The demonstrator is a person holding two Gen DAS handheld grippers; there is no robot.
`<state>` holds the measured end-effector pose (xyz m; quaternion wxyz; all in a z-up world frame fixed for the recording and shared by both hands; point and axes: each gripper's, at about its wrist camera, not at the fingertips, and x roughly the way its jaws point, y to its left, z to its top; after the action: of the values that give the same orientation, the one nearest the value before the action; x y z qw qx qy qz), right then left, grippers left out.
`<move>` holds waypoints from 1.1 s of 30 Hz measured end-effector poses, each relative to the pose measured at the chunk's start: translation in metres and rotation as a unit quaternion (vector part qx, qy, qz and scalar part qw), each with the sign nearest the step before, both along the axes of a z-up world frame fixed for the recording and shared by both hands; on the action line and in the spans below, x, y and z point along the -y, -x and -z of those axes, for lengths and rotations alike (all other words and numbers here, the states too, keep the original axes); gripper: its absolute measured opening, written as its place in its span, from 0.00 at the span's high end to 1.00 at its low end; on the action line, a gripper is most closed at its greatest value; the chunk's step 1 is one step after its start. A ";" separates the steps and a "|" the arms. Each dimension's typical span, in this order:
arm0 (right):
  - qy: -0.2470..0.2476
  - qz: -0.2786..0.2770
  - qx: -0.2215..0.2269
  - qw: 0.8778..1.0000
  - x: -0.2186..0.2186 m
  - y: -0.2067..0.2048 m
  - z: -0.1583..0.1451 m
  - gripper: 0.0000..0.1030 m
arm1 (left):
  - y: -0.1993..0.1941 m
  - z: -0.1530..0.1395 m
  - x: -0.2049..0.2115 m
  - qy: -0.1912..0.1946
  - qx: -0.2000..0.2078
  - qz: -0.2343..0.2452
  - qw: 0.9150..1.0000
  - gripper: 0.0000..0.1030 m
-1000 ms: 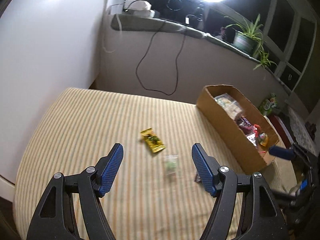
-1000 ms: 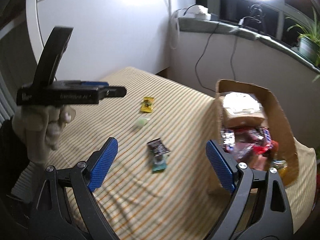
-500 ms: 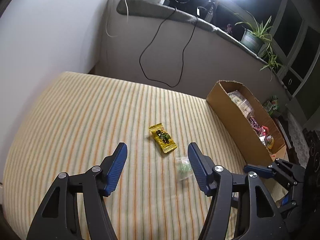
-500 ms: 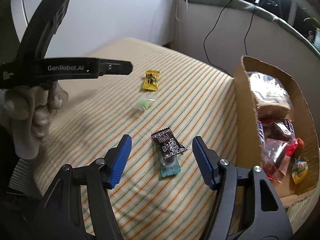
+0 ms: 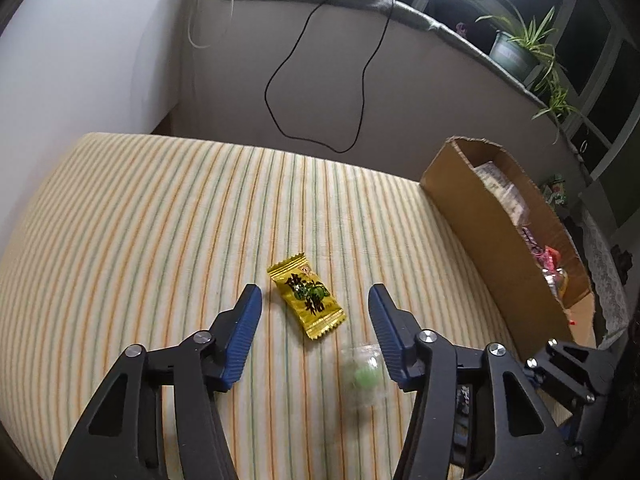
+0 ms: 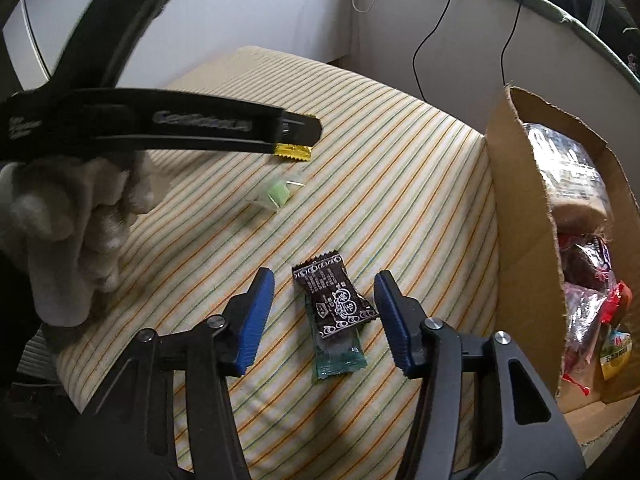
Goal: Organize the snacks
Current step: 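Grasp the dark wrapped candy with the right tool while the left tool grasps the yellow candy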
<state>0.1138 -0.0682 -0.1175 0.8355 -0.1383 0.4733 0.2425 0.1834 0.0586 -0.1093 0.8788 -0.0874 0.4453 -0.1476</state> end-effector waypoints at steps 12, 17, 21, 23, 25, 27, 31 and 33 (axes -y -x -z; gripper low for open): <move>0.006 -0.007 -0.006 1.000 -0.003 -0.008 0.006 0.64 | -0.008 0.009 0.013 -0.045 0.006 0.007 0.999 0.71; 0.005 -0.007 -0.008 1.000 -0.002 -0.009 0.005 0.71 | -0.008 0.010 0.013 -0.050 0.010 0.007 0.999 0.83; 0.000 -0.005 -0.007 1.000 -0.002 -0.009 0.004 0.72 | -0.009 0.010 0.012 -0.048 0.011 0.006 0.999 0.88; -0.003 -0.003 -0.005 1.000 -0.001 -0.006 0.003 0.72 | -0.008 0.009 0.013 -0.048 0.012 0.006 0.999 0.90; -0.009 0.001 -0.002 1.000 0.002 -0.006 0.001 0.72 | -0.008 0.009 0.012 -0.048 0.014 0.005 0.999 0.92; -0.017 0.005 0.002 1.000 0.005 -0.006 -0.003 0.72 | -0.006 0.009 0.011 -0.045 0.014 0.004 0.999 0.92; -0.022 0.007 0.005 1.000 0.009 -0.009 -0.007 0.72 | -0.005 0.008 0.011 -0.043 0.015 0.003 0.999 0.92; -0.024 0.009 0.008 1.000 0.010 -0.009 -0.007 0.72 | -0.004 0.007 0.011 -0.043 0.017 0.001 0.999 0.92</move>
<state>0.1232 -0.0783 -0.1103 0.8443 -0.1156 0.4622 0.2453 0.1871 0.0479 -0.1163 0.8891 -0.0470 0.4361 -0.1308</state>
